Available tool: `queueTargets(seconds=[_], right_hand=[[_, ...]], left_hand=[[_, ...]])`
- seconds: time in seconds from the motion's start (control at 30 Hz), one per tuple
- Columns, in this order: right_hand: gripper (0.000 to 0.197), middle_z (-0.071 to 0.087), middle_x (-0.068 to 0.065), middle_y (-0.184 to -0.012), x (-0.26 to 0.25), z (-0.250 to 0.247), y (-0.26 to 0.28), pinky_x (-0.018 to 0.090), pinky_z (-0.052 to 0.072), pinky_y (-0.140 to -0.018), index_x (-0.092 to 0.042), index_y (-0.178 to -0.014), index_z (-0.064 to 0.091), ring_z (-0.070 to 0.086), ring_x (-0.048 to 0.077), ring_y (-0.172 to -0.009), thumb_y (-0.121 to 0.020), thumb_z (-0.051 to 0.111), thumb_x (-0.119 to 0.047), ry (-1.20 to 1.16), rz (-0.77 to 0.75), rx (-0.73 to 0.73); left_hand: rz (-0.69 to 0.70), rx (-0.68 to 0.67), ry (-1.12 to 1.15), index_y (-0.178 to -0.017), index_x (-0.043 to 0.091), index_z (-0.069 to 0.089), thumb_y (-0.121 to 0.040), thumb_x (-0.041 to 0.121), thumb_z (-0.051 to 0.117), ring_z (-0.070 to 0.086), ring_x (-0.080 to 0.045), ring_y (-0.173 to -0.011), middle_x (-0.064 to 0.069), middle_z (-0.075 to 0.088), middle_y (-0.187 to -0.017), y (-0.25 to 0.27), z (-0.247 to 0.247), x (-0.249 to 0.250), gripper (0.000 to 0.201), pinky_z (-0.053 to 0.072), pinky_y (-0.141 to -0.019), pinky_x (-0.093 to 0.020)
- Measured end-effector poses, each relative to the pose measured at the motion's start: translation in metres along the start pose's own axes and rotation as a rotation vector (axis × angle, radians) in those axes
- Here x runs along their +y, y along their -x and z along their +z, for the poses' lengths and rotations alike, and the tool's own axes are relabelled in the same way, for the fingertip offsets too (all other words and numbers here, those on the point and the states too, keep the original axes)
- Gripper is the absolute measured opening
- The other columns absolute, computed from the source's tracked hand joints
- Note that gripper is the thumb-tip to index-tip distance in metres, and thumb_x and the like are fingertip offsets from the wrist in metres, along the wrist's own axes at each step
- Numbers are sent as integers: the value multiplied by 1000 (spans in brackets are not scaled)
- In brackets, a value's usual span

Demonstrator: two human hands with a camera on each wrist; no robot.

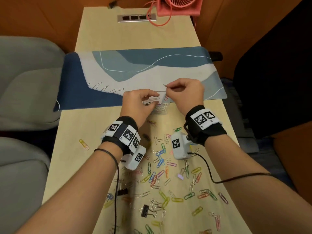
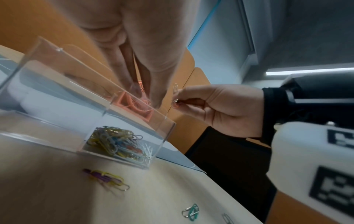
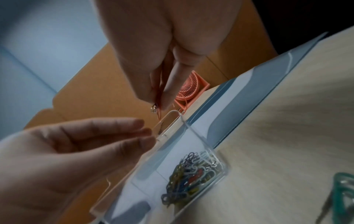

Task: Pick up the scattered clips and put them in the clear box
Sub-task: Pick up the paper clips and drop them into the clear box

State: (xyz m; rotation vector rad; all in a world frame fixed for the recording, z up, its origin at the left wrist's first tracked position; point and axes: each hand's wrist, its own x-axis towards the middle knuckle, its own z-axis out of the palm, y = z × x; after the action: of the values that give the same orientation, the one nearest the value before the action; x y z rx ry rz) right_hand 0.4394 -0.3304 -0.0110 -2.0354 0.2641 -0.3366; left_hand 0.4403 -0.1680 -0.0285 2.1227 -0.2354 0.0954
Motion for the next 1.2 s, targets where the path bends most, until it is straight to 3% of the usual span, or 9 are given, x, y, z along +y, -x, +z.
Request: queueTargets(seconds=[0.23,0.47,0.6,0.7,0.8,0.93,1.03,1.1,1.2], right_hand=[[10,72,-1,-79,-5,18,1,21,55,-70,-14,-81,77,64,9,-66,-77,69,-9,298,-344,-81],[24,70,3,-101,-10,18,7,22,45,-81,-15,-104,74,64,20,-91,-87,59,-22,587,-359,-225],[23,72,2,-94,-25,-5,32,20,47,-80,-17,-99,76,65,18,-83,-84,58,-20,532,-345,-194],[20,75,2,-85,-27,-30,83,29,54,-82,-17,-92,77,67,18,-76,-81,61,-20,469,-255,-258],[15,75,3,-85,-19,-52,161,30,54,-84,-17,-89,77,67,18,-76,-81,64,-16,517,-142,-438],[20,74,1,-93,-1,-71,268,19,50,-78,-16,-96,76,62,10,-72,-85,60,-12,640,71,-607],[27,70,5,-100,16,-77,333,29,55,-82,-14,-100,74,65,19,-85,-83,55,-5,695,191,-615],[31,63,8,-101,23,-75,361,33,55,-80,-11,-105,71,61,24,-88,-83,53,1,730,191,-567],[38,60,10,-101,23,-66,388,29,53,-78,-6,-111,68,59,24,-89,-81,51,9,727,106,-508]], left_hand=[[84,122,-7,-95,25,77,-78,14,76,61,-5,-90,11,71,-95,8,-14,-3,20,52,-83,-25],[67,119,22,-95,22,75,-80,11,72,61,-5,-88,7,70,-92,60,-35,-8,20,48,-78,-20],[9,1,41,-96,23,75,-80,10,72,63,-8,-85,5,70,-93,110,-47,-8,20,49,-75,-18],[-20,-58,33,-94,23,76,-81,9,73,60,-6,-82,2,64,-96,159,-58,-6,19,46,-72,-13],[-102,-116,-22,-98,24,75,-81,12,74,55,-1,-91,1,58,-101,216,-69,-13,21,42,-80,-8],[-222,-181,-259,-115,23,67,-84,21,69,48,-16,-109,1,48,-114,296,-79,-27,32,38,-102,-22],[-285,-177,-393,-133,22,55,-85,27,68,33,-25,-130,-10,36,-139,345,-80,-32,50,27,-111,-29],[-273,-173,-486,-141,23,47,-88,32,62,28,-29,-137,-15,30,-148,364,-75,-34,56,27,-113,-40],[-190,-177,-524,-141,18,48,-93,30,55,29,-31,-135,-15,37,-146,372,-68,-29,50,33,-112,-46]])
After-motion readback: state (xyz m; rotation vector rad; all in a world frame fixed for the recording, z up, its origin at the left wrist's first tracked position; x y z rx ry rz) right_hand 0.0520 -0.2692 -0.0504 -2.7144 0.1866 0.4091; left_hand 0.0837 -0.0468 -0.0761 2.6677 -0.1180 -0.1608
